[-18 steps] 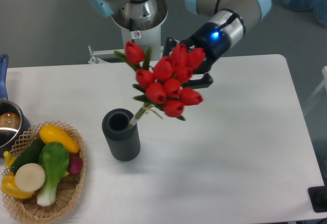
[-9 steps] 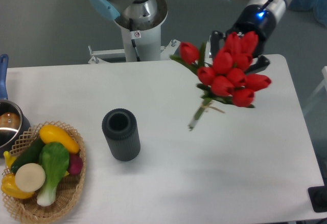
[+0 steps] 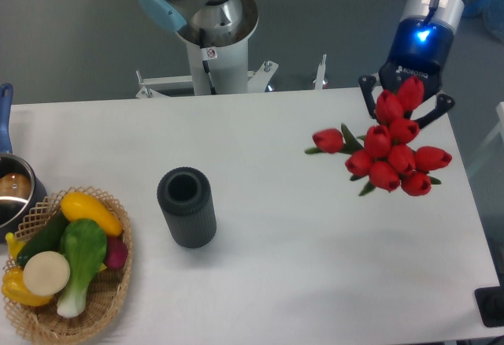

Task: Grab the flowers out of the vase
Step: 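Carry the held tulips away from the vase and hold them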

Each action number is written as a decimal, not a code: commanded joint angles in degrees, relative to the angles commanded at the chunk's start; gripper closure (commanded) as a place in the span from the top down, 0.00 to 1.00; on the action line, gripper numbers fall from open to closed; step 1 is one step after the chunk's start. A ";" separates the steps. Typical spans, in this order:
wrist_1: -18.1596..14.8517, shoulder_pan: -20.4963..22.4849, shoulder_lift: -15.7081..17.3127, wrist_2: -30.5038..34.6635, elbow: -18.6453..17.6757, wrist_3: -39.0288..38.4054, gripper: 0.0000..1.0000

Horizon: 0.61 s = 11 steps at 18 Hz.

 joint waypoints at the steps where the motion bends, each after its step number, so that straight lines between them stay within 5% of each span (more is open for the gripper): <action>1: 0.09 -0.70 0.00 2.11 0.09 0.17 0.07; 8: -0.70 -5.71 -0.26 14.33 1.93 0.35 0.10; 11: -4.81 -8.08 -1.40 20.91 4.21 0.44 0.10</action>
